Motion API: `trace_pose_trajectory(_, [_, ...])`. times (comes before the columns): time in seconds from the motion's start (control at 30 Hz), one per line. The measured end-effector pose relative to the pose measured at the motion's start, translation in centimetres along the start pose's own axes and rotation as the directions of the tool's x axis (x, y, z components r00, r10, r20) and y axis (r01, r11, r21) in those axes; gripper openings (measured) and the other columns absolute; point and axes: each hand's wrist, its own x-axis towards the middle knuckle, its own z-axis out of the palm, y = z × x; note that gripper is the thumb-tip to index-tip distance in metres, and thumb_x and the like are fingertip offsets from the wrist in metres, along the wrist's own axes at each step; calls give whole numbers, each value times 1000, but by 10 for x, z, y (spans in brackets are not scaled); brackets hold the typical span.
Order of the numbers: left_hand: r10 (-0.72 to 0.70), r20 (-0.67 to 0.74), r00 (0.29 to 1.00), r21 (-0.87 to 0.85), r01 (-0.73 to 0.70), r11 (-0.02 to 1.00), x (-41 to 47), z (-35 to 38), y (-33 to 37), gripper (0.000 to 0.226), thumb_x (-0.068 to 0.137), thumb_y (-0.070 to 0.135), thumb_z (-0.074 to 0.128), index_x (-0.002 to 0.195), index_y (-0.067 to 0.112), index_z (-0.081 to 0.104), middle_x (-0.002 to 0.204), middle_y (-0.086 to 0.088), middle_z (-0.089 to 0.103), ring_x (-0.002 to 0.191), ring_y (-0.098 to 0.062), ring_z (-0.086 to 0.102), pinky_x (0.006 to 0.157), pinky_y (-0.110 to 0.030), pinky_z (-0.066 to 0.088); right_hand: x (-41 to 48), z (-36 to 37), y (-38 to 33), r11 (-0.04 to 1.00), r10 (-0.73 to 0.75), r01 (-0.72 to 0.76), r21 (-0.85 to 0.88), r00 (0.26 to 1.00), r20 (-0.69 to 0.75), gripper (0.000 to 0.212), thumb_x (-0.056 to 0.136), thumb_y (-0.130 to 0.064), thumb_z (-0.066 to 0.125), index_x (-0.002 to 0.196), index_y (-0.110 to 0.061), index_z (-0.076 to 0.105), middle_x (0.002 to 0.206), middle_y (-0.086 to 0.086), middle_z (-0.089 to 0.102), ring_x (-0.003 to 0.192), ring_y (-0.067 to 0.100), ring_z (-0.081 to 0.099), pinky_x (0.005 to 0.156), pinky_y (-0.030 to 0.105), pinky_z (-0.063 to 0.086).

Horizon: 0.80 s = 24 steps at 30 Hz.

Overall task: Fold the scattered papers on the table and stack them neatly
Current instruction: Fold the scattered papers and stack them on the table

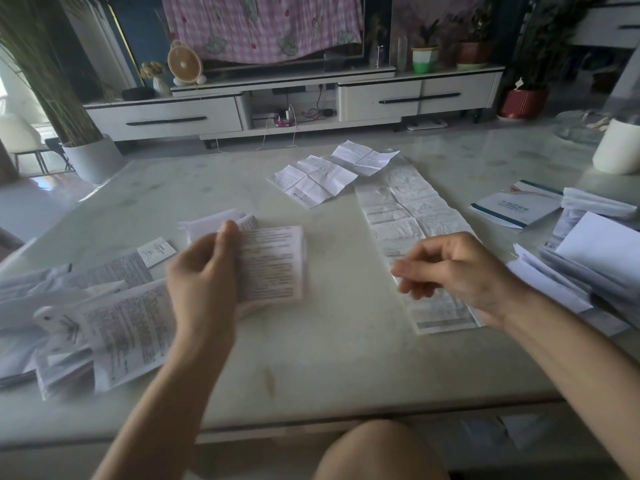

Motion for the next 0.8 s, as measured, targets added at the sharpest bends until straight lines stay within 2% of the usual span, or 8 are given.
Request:
trace_pose_trajectory(0.1, [89,84,992,127,-99,987,4,-12,5,44,75,46,59,55,7,54,60,-4,41,60,-15,35,57,-32,26,-2,-6,-1,998,-2,7,69,998,-70,12,79,-14,66,76,-2,64,61,2,66,54,12,56,52,16,45])
trace_pose_trajectory(0.17, [131,168,977,202,-164,966,-9,-3,1,65,72,53,55,63,-11,51,59,-6,41,58,-15,34,56,-31,25,-8,12,-9,991,-17,11,131,999,46,24,75,-28,64,89,-9,65,77,2,69,64,13,62,60,19,51])
trace_pose_trajectory(0.27, [152,185,971,208,-190,959,-21,10,-7,64,75,50,55,61,-12,46,55,-5,35,54,-13,31,52,-29,22,-10,44,-11,991,21,-50,121,973,230,52,66,-36,67,112,-16,56,99,6,70,84,17,69,68,26,56])
trace_pose_trajectory(0.37, [148,133,980,187,-172,967,-24,16,-12,57,82,39,53,64,-15,46,56,-6,35,55,-13,31,52,-29,24,-4,56,-3,990,64,-87,107,977,205,29,76,-15,72,99,-2,60,82,10,69,65,15,67,57,22,55])
trace_pose_trajectory(0.43, [202,110,973,290,-226,930,-25,14,-13,54,86,36,53,56,-7,40,52,-1,29,51,-5,26,48,-26,23,1,57,1,988,89,-108,111,982,166,16,79,-11,70,87,-1,60,67,6,65,51,12,63,49,18,50])
trace_pose_trajectory(0.6, [225,10,974,489,-201,849,-34,2,-25,51,94,22,54,52,16,27,46,9,20,45,-7,26,43,-17,23,8,70,10,996,93,-92,-11,989,115,18,79,-18,71,78,-4,59,54,0,59,38,3,51,41,14,40])
trace_pose_trajectory(0.73, [173,-85,981,492,-110,864,-41,-13,-37,48,92,26,54,51,14,32,42,6,26,43,-7,26,43,-16,24,19,84,4,988,62,-43,-152,991,118,19,82,-17,69,69,-8,58,50,-5,56,35,-1,48,42,13,40])
trace_pose_trajectory(0.8, [187,-111,976,450,-118,885,-45,-26,-34,33,91,31,53,59,23,49,41,-2,42,38,-12,40,45,-23,37,30,88,-6,994,28,-19,-107,996,84,19,86,-13,65,69,-9,58,50,-6,55,35,-2,47,42,12,39])
